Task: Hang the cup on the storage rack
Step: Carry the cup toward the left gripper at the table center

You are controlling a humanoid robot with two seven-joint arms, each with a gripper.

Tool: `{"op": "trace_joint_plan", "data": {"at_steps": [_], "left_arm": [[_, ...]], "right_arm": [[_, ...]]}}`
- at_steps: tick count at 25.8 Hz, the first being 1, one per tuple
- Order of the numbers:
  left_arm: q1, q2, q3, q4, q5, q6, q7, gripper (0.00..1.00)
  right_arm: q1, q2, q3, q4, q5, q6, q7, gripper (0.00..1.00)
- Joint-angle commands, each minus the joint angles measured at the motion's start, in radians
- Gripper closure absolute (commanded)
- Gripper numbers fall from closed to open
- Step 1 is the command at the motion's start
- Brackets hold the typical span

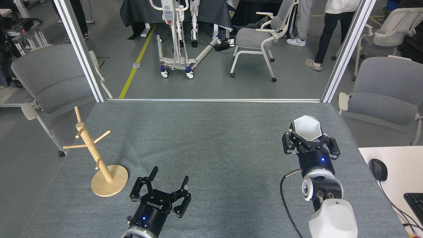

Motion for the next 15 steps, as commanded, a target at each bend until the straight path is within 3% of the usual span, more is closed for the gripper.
{"op": "trace_joint_plan", "data": {"at_steps": [1, 5, 8, 10, 15], "left_arm": [[0.004, 0.015, -0.109, 0.003, -0.185, -0.037, 0.025, 0.01], [-0.066, 0.001, -0.248, 0.029, -0.257, -0.045, 0.003, 0.01], [-0.151, -0.028, -0.31, 0.104, -0.257, -0.043, -0.054, 0.01], [-0.201, -0.051, -0.311, 0.15, -0.256, -0.049, -0.064, 0.01], [-0.264, -0.061, -0.303, 0.184, -0.236, -0.149, -0.063, 0.01]], "right_arm": [[0.025, 0.004, 0.221, -0.104, 0.008, 0.228, 0.014, 0.89], [-0.011, -0.023, 0.49, -0.104, 0.037, 0.619, 0.033, 0.89], [-0.019, -0.012, 0.626, -0.089, 0.125, 0.817, 0.143, 0.89], [-0.019, 0.003, 0.685, -0.064, 0.172, 0.873, 0.221, 0.89], [-0.022, 0.033, 0.714, -0.032, 0.182, 0.87, 0.287, 0.88]]}}
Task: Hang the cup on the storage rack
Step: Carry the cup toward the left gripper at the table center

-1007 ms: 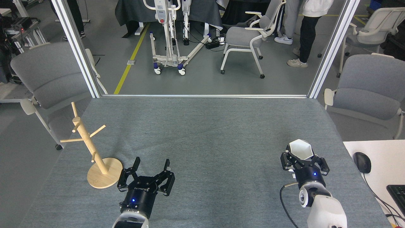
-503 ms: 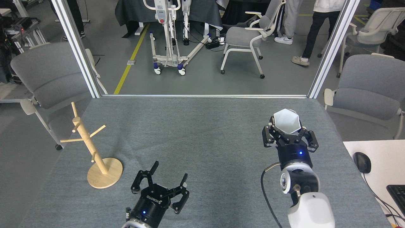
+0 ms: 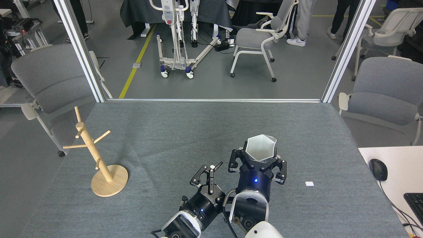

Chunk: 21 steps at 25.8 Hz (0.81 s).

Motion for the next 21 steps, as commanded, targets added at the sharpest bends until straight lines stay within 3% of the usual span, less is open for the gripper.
{"op": "trace_joint_plan", "data": {"at_steps": [1, 8, 21], "left_arm": [[-0.039, -0.014, 0.003, 0.022, 0.02, -0.086, -0.002, 0.01], [-0.089, -0.078, 0.0, 0.172, 0.042, -0.155, -0.01, 0.01], [-0.16, -0.081, 0.066, 0.319, 0.06, -0.144, -0.014, 0.01]], "right_arm": [[-0.001, 0.037, 0.03, 0.022, 0.015, 0.02, 0.035, 0.88], [-0.001, 0.058, 0.057, 0.038, 0.016, 0.017, 0.038, 0.88], [-0.021, 0.055, 0.066, 0.056, 0.013, 0.029, 0.045, 0.88]]}}
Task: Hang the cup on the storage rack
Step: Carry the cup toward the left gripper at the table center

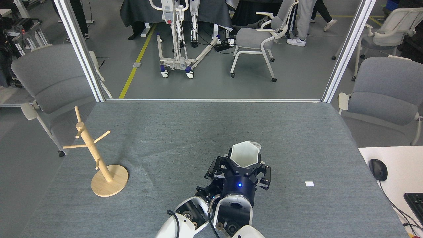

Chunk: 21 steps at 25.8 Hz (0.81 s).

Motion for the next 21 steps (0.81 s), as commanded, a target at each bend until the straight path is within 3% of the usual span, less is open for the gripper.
{"op": "trace_joint_plan", "data": {"at_steps": [1, 21], "left_arm": [[-0.004, 0.002, 0.048, 0.032, 0.015, -0.005, 0.0, 0.01], [-0.007, -0.001, 0.071, -0.002, 0.064, -0.093, -0.008, 0.01]], "right_arm": [[-0.006, 0.006, 0.001, 0.02, 0.0, 0.008, -0.006, 0.88], [0.01, 0.012, 0.057, 0.053, -0.001, 0.011, -0.007, 0.88]]}}
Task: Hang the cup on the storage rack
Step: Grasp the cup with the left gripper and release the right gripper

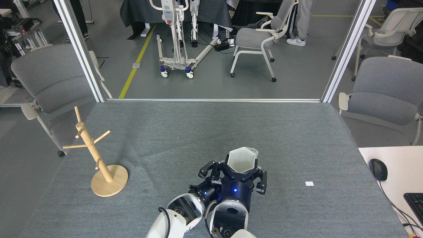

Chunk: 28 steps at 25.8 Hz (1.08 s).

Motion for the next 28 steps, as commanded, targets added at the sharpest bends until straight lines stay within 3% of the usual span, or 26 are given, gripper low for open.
{"op": "trace_joint_plan", "data": {"at_steps": [1, 10, 13, 15, 18, 26, 28], "left_arm": [[-0.006, -0.003, -0.006, 0.007, -0.001, -0.001, -0.009, 0.01], [-0.026, -0.003, 0.0, 0.054, 0.01, 0.053, -0.041, 0.04], [-0.026, -0.002, 0.0, 0.043, 0.016, 0.044, -0.043, 0.5], [-0.024, 0.006, -0.001, 0.036, 0.016, 0.03, -0.056, 0.99], [-0.021, 0.005, 0.003, 0.033, 0.019, -0.013, -0.082, 1.0], [-0.021, 0.006, 0.007, 0.033, 0.019, -0.012, -0.084, 1.0], [-0.022, 0.006, 0.007, 0.033, 0.019, -0.013, -0.084, 1.0]], "right_arm": [[0.004, 0.009, 0.021, 0.001, 0.0, -0.004, 0.0, 0.89], [0.018, 0.032, 0.032, 0.003, 0.002, -0.002, 0.0, 0.91], [0.04, 0.06, 0.046, 0.003, 0.002, 0.007, 0.0, 0.92], [0.047, 0.069, 0.049, 0.007, 0.002, 0.019, 0.0, 0.92], [0.063, 0.07, 0.067, 0.012, 0.002, 0.021, 0.0, 0.92], [0.072, 0.072, 0.066, 0.016, 0.002, 0.019, 0.0, 0.92], [0.072, 0.07, 0.066, 0.016, 0.002, 0.018, 0.0, 0.87]]}}
